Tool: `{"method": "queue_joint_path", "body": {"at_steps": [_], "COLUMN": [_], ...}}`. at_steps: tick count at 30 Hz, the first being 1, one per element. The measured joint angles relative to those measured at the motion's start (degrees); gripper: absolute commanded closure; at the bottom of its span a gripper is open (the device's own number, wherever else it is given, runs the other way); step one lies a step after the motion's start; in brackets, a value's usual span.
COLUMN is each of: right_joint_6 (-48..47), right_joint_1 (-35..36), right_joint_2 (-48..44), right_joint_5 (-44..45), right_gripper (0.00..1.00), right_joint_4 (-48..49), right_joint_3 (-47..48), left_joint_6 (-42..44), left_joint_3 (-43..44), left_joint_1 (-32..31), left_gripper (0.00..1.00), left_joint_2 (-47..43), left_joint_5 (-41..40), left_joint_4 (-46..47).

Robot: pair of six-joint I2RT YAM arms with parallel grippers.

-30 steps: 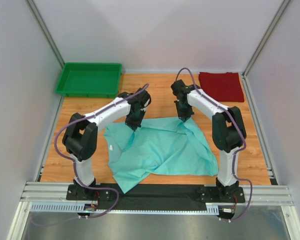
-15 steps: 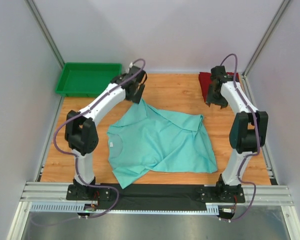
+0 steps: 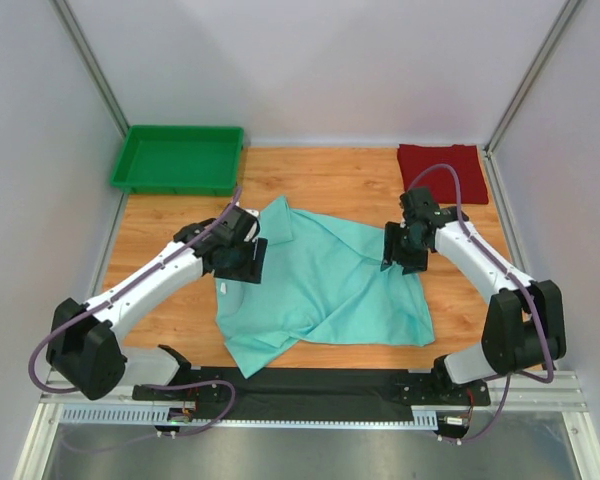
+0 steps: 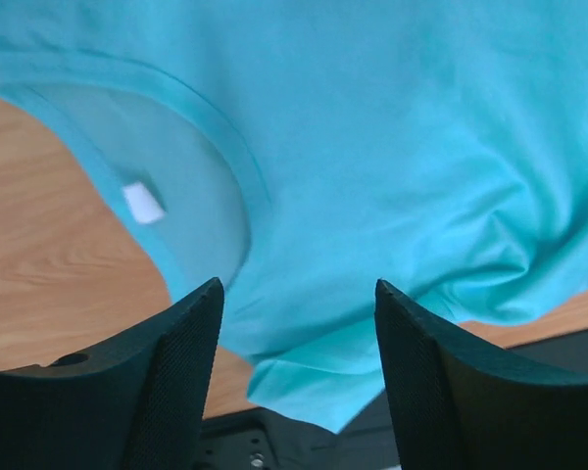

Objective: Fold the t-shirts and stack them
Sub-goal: Flatten the tshirt out

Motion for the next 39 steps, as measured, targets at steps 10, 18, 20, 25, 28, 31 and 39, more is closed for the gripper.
{"method": "queue_joint_path", "body": {"at_steps": [10, 18, 20, 25, 28, 31, 39], "right_joint_6": [2.73, 3.19, 3.04, 1.62, 0.17, -0.37, 1.90], "right_joint_1": [4.61, 4.17, 3.52, 1.44, 0.83, 0.79, 0.28], "right_joint_2": [1.55, 11.17, 14.67, 20.92, 21.18, 18.03, -6.05], "right_joint_5": [-9.22, -9.46, -9.57, -7.82, -5.25, -4.39, -6.05], "right_gripper": [0.41, 0.41, 0.41, 0.41, 0.40, 0.38, 0.31], "right_joint_4": [5.86, 8.98, 9.38, 8.24, 6.45, 5.51, 2.29], "right_joint_3": [-11.41, -7.41, -3.93, 5.99, 11.02, 10.56, -9.55], "left_joint_6": [-11.13, -13.49, -12.83, -8.17, -5.53, -4.94, -8.61], "left_joint_3": [-9.53, -0.66, 4.24, 14.51, 17.77, 15.17, -8.44], "left_joint_1": [-2.23, 6.47, 9.22, 11.39, 9.86, 7.39, 8.04], "left_gripper": [0.16, 0.18, 0.18, 0.13, 0.09, 0.12, 0.08], "left_joint_2": [9.22, 24.48, 28.20, 33.62, 32.09, 24.44, 1.62], "left_joint_5": [12.41, 12.74, 12.26, 7.85, 2.08, -0.72, 13.53], "left_joint_4": [3.32, 4.04, 3.10, 3.13, 0.68, -0.15, 5.40]}}
